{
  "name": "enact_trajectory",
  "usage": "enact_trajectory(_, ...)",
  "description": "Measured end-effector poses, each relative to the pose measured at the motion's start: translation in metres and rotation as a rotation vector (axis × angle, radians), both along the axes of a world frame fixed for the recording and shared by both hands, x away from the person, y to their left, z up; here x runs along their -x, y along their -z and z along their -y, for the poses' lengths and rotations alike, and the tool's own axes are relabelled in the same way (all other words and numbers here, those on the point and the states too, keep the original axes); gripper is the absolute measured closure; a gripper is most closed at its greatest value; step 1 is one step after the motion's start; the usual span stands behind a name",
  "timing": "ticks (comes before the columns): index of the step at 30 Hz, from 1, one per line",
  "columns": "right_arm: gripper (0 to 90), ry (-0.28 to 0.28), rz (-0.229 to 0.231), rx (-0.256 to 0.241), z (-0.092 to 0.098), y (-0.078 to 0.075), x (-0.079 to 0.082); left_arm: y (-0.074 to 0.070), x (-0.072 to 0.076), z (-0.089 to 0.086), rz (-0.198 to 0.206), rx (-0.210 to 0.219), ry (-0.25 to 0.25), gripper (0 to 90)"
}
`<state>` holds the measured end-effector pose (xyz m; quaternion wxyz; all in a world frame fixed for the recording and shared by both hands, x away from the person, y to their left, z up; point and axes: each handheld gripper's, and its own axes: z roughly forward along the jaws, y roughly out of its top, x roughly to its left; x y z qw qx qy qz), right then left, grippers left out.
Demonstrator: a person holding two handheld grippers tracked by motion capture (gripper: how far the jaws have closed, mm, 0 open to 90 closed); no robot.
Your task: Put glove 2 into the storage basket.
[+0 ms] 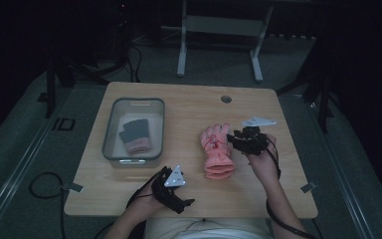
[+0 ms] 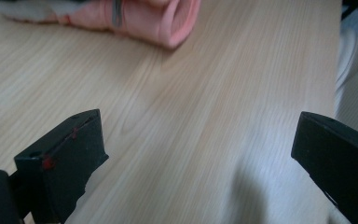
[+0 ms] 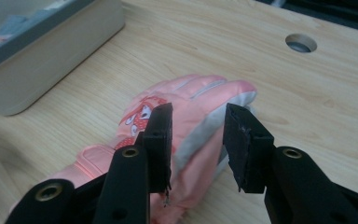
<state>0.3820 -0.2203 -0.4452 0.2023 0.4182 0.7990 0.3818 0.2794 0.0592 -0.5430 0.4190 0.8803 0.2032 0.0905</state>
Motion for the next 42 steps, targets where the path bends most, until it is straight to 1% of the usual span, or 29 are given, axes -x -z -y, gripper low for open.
enact_trajectory(2,63.4,-0.009,0.010,0.001,0.008,-0.004,-0.002,-0.009,-0.002,0.004,-0.016,0.027,-0.004,2.5)
enact_trajectory(4,63.9,-0.015,0.021,0.007,0.013,-0.008,-0.003,-0.021,-0.004,0.007,-0.021,0.052,-0.007,3.6)
enact_trajectory(5,63.9,-0.015,0.021,0.007,0.013,-0.008,-0.003,-0.021,-0.004,0.007,-0.021,0.052,-0.007,3.7)
enact_trajectory(6,65.9,-0.014,0.033,0.012,0.017,-0.012,-0.005,-0.032,-0.007,0.010,-0.015,0.073,-0.029,3.8)
enact_trajectory(8,67.4,-0.019,0.043,0.015,0.018,-0.014,-0.006,-0.043,-0.011,0.013,-0.004,0.086,-0.063,4.4)
enact_trajectory(9,69.3,-0.019,0.044,0.012,0.018,-0.015,-0.007,-0.048,-0.015,0.015,0.001,0.085,-0.079,4.6)
enact_trajectory(11,71.1,-0.025,0.041,0.013,0.017,-0.014,-0.008,-0.058,-0.022,0.021,0.010,0.066,-0.109,5.5)
enact_trajectory(13,72.6,-0.036,0.038,0.011,0.015,-0.012,-0.010,-0.066,-0.032,0.027,0.000,0.062,-0.134,6.4)
enact_trajectory(15,73.6,-0.043,0.034,0.014,0.011,-0.009,-0.013,-0.072,-0.044,0.032,0.000,0.059,-0.138,9.8)
enact_trajectory(16,74.0,-0.047,0.033,0.016,0.009,-0.008,-0.014,-0.075,-0.050,0.034,0.005,0.057,-0.153,10.4)
enact_trajectory(19,73.8,-0.066,0.029,0.009,0.001,-0.005,-0.017,-0.082,-0.071,0.037,0.006,0.075,-0.195,11.6)
enact_trajectory(21,73.8,-0.075,0.025,-0.004,-0.004,-0.002,-0.019,-0.086,-0.084,0.039,0.002,0.086,-0.237,12.5)
enact_trajectory(22,73.8,-0.081,0.022,-0.003,-0.007,-0.001,-0.020,-0.086,-0.084,0.039,0.002,0.086,-0.237,13.2)
enact_trajectory(23,73.8,-0.088,0.016,-0.006,-0.009,0.002,-0.021,-0.086,-0.097,0.040,-0.022,0.092,-0.263,13.5)
enact_trajectory(24,73.8,-0.093,0.011,-0.004,-0.011,0.005,-0.021,-0.084,-0.103,0.041,-0.034,0.086,-0.285,14.3)
enact_trajectory(25,73.8,-0.096,0.006,0.009,-0.013,0.008,-0.022,-0.081,-0.109,0.043,-0.036,0.065,-0.314,14.4)
enact_trajectory(26,73.5,-0.097,-0.002,0.020,-0.014,0.013,-0.023,-0.077,-0.115,0.044,-0.049,0.054,-0.333,15.2)
enact_trajectory(28,71.3,-0.091,-0.023,0.037,-0.015,0.022,-0.024,-0.066,-0.127,0.048,-0.098,0.024,-0.351,17.4)
enact_trajectory(29,71.3,-0.091,-0.023,0.037,-0.015,0.022,-0.024,-0.066,-0.127,0.048,-0.098,0.024,-0.351,17.4)
enact_trajectory(30,62.2,-0.072,-0.052,0.048,-0.014,0.031,-0.026,-0.053,-0.137,0.054,-0.184,0.002,-0.351,17.4)
enact_trajectory(31,59.0,-0.067,-0.069,0.060,-0.013,0.035,-0.027,-0.047,-0.142,0.057,-0.230,-0.006,-0.354,17.1)
enact_trajectory(33,53.0,-0.046,-0.109,0.072,-0.010,0.043,-0.029,-0.034,-0.147,0.062,-0.280,-0.046,-0.358,16.3)
enact_trajectory(34,50.0,-0.037,-0.142,0.070,-0.007,0.046,-0.032,-0.029,-0.150,0.064,-0.324,-0.035,-0.356,16.2)
enact_trajectory(35,50.0,-0.037,-0.142,0.070,-0.007,0.046,-0.032,-0.029,-0.150,0.064,-0.324,-0.035,-0.356,16.2)
enact_trajectory(36,48.4,-0.031,-0.184,0.063,-0.003,0.049,-0.035,-0.024,-0.152,0.064,-0.359,-0.018,-0.348,16.2)
enact_trajectory(37,47.8,-0.030,-0.219,0.052,0.000,0.052,-0.038,-0.017,-0.154,0.067,-0.393,-0.012,-0.339,16.2)
enact_trajectory(38,46.7,-0.041,-0.269,0.042,0.003,0.057,-0.042,-0.015,-0.155,0.068,-0.406,-0.004,-0.339,16.3)
enact_trajectory(40,46.7,-0.049,-0.320,0.025,0.006,0.062,-0.046,-0.008,-0.157,0.070,-0.442,0.017,-0.340,16.4)
enact_trajectory(42,46.5,-0.048,-0.372,-0.013,0.010,0.066,-0.052,-0.003,-0.161,0.069,-0.483,0.050,-0.342,16.5)
